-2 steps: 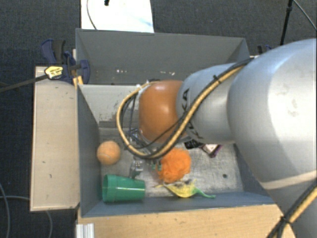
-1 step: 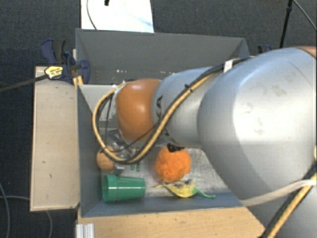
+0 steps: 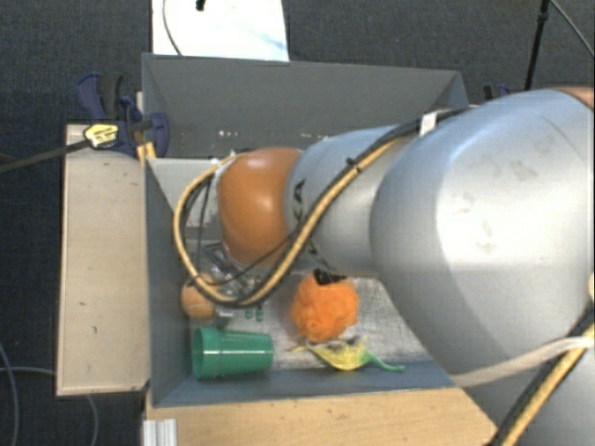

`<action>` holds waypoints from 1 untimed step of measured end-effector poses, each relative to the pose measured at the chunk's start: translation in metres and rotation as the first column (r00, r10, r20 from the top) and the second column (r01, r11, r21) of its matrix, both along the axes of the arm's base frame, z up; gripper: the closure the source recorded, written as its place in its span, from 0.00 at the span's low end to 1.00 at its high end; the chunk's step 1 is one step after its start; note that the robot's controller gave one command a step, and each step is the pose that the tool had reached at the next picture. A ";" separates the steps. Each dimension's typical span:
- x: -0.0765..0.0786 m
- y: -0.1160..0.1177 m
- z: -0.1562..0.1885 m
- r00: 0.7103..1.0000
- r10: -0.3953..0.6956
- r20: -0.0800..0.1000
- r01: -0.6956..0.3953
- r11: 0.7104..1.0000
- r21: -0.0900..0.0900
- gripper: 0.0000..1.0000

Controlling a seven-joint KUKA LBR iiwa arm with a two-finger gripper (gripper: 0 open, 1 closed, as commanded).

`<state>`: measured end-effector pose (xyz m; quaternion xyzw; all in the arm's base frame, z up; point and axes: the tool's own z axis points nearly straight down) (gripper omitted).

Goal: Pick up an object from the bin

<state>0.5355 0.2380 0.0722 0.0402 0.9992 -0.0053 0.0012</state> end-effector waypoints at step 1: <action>-0.004 -0.007 0.038 1.000 -0.004 -0.006 0.004 1.000 0.005 1.00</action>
Offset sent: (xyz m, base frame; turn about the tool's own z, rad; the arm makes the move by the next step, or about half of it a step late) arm 0.0048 -0.0040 0.0857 0.0067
